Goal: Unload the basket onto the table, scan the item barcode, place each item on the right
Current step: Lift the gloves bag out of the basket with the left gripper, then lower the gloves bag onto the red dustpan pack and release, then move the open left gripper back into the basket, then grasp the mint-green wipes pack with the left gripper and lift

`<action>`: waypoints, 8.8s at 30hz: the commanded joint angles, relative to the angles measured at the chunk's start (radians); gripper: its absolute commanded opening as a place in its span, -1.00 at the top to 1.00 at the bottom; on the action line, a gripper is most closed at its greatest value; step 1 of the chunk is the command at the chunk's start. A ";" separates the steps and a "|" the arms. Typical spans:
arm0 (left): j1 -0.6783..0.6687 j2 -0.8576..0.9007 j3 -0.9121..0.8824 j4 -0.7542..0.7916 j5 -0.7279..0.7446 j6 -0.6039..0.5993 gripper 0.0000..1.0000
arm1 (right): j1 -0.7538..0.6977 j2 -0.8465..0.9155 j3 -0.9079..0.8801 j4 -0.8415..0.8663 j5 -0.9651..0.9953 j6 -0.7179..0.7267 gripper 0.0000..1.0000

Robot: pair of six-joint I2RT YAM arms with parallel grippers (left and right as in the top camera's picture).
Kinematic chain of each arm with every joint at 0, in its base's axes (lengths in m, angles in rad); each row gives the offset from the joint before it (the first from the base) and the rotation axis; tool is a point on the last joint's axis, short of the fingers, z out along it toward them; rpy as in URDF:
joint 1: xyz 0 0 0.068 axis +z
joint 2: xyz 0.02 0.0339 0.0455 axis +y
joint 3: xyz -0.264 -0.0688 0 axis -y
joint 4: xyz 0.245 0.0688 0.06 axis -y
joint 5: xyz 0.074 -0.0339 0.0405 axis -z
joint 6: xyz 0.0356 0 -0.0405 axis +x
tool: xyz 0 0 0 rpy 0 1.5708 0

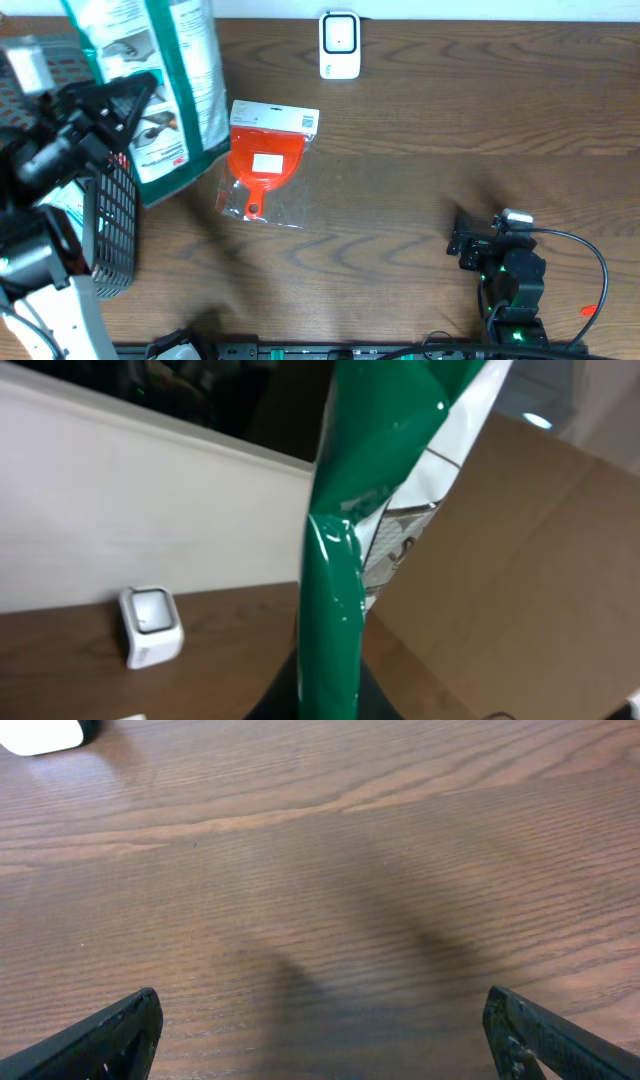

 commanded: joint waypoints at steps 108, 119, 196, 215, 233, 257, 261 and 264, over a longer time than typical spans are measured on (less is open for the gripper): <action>0.028 0.781 0.208 -0.860 -1.799 0.072 -0.87 | 0.003 0.005 -0.002 -0.019 0.009 0.038 -0.99; 0.063 0.888 0.208 -0.853 -1.734 0.035 -0.89 | 0.003 0.005 -0.002 -0.019 0.009 0.037 -0.98; 0.262 1.020 0.173 -1.062 -1.740 0.016 0.56 | 0.003 0.005 -0.002 0.000 0.009 0.038 -0.99; 0.253 1.004 0.250 -1.039 -1.719 0.028 0.73 | 0.003 0.005 -0.002 -0.002 0.009 0.037 -0.99; 0.124 1.002 0.459 -1.077 -1.688 0.057 0.75 | 0.003 0.007 -0.002 -0.013 0.009 0.037 -0.98; 0.115 0.499 0.850 -1.027 -1.250 0.080 0.74 | 0.003 0.007 -0.002 -0.003 0.009 0.038 -0.99; 0.115 0.381 0.850 -0.959 -1.117 0.080 0.74 | 0.003 0.007 -0.002 0.002 0.009 0.038 -0.99; 0.115 0.325 0.850 -0.910 -0.944 0.080 0.74 | 0.003 0.007 -0.002 0.004 0.009 0.038 -0.99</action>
